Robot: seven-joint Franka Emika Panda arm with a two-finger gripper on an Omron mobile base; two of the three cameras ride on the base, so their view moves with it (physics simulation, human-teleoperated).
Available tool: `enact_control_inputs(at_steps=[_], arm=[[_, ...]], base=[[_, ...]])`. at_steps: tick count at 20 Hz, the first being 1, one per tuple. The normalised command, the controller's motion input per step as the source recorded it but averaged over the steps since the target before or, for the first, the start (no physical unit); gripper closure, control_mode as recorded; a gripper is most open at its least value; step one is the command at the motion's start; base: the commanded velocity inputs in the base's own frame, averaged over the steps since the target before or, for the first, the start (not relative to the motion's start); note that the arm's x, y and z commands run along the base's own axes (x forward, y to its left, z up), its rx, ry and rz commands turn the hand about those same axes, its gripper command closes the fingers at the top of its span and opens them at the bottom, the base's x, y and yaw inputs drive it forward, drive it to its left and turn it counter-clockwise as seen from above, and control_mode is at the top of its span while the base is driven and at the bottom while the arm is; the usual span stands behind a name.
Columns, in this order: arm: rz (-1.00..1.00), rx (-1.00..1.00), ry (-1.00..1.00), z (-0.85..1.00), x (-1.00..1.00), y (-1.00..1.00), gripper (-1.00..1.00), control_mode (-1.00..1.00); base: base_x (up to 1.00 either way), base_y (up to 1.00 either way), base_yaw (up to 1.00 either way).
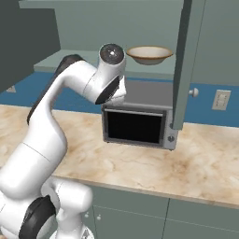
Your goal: Pick up the bowls from the cabinet and place each bowl in front of a stool on the dining counter.
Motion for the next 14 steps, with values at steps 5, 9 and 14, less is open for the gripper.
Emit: enact_control_inputs(at_steps=[5,9,14], arm=[[0.0,0.0,0.12,0.22,0.12,-0.04,-1.0,-1.0],[0.0,-0.02,0.0,-0.01,0.07,-0.15,-1.0,-1.0],[0.0,-0.15,-0.22,-0.19,0.1,-0.02,-1.0,-1.0]], base=[[0.0,0.0,0.0],[0.0,0.0,0.0],[0.0,0.0,0.0]])
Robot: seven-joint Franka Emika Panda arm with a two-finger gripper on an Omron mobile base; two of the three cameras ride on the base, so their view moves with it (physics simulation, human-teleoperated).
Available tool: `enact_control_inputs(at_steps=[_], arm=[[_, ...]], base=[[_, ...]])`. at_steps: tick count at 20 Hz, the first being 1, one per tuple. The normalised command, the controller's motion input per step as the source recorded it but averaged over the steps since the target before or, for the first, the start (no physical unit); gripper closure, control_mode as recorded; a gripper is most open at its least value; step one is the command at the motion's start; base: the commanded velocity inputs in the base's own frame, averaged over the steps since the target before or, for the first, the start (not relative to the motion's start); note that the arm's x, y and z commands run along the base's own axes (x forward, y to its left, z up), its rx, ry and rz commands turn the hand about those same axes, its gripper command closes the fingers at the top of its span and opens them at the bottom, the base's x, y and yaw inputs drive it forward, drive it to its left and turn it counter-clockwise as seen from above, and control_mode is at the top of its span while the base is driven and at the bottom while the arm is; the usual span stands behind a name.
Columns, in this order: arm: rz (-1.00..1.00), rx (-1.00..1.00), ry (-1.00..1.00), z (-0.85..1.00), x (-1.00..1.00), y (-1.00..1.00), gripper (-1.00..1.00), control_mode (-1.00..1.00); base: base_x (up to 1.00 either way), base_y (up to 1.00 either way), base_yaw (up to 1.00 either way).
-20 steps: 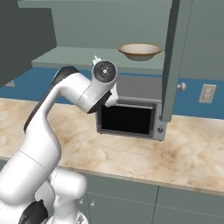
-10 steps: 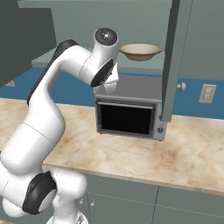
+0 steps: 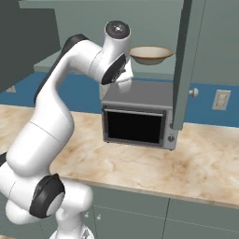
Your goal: Pick up the bowls from the cabinet and place each bowl in front of a stool on the dining counter.
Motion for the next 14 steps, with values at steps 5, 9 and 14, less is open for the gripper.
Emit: enact_control_inputs(at_steps=[5,9,14], arm=[[0.0,-0.14,-0.23,-0.05,0.21,-0.04,-1.0,-1.0],[0.0,-0.1,-0.06,0.0,0.28,-0.1,-1.0,-1.0],[0.0,-0.08,0.0,0.01,0.45,-0.15,-1.0,-1.0]], base=[[0.0,0.0,0.0],[0.0,0.0,0.0],[0.0,0.0,0.0]])
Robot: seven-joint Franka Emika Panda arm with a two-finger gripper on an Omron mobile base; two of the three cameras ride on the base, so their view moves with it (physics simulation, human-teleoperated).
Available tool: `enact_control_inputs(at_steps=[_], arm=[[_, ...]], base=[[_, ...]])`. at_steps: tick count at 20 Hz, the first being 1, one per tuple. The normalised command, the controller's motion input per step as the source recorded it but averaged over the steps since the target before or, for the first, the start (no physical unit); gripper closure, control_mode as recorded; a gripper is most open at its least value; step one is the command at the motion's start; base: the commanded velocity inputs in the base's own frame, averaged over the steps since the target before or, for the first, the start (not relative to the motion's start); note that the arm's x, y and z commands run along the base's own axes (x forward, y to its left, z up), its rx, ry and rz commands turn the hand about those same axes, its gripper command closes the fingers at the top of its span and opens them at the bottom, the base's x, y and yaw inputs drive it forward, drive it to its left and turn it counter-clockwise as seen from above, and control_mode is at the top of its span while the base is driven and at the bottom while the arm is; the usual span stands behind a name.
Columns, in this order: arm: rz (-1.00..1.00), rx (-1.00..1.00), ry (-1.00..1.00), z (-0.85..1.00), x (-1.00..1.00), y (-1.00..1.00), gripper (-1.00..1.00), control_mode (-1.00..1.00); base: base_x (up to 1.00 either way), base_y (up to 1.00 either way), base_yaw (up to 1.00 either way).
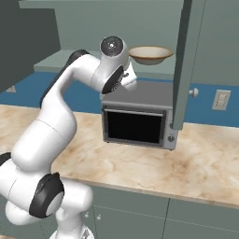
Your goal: Pick up the bowls from the cabinet and place each bowl in front of a stool on the dining counter.
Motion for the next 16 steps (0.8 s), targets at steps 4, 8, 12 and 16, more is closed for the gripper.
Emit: enact_control_inputs(at_steps=[4,8,12,16], arm=[[0.0,-0.05,0.0,0.14,0.48,-0.2,-1.0,-1.0],[0.0,-0.03,0.0,0.19,0.38,-0.24,-1.0,-1.0],[0.0,0.0,0.0,0.13,0.33,-0.17,-1.0,-1.0],[0.0,0.0,0.0,0.01,0.39,-0.15,-1.0,-1.0]], base=[[0.0,0.0,0.0],[0.0,0.0,0.0],[0.0,0.0,0.0],[0.0,0.0,0.0]])
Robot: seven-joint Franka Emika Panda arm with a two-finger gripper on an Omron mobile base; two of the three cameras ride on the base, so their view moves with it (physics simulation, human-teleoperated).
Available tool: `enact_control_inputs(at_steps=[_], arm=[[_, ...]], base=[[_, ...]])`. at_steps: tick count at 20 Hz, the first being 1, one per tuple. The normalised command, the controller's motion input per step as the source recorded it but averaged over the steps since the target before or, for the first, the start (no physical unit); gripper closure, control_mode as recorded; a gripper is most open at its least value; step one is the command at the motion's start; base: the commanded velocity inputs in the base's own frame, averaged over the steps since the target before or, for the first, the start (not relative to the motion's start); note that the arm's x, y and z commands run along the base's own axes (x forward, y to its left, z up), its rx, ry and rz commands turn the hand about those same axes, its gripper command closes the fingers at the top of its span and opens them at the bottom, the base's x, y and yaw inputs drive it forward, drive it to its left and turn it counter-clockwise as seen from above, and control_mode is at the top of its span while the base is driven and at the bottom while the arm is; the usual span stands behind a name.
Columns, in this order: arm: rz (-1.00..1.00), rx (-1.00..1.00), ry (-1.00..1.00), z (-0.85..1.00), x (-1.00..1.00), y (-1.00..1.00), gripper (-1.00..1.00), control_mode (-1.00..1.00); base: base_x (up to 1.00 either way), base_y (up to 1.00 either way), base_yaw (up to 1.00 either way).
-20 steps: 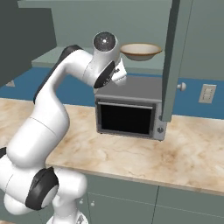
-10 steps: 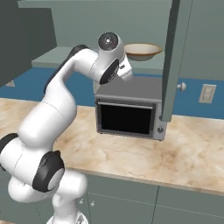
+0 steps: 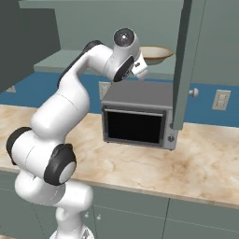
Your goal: Pick up the bowls from the cabinet and place each bowl in front of a stool on the dining counter.
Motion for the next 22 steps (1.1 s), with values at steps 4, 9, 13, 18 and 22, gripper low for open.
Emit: enact_control_inputs(at_steps=[4,9,13,18,22], arm=[[0.01,0.0,0.0,0.0,0.36,-0.19,-1.0,-1.0],[0.0,0.0,0.0,0.0,0.35,-0.16,-1.0,-1.0],[0.0,0.0,0.01,0.0,0.35,-0.16,-1.0,-1.0],[0.03,0.0,0.04,0.0,0.31,-0.1,-1.0,-1.0],[0.07,0.0,0.04,0.0,0.37,-0.07,-1.0,-1.0]], base=[[0.0,0.0,0.0],[0.0,0.0,0.0],[0.0,0.0,0.0],[0.0,0.0,0.0],[0.0,0.0,0.0]])
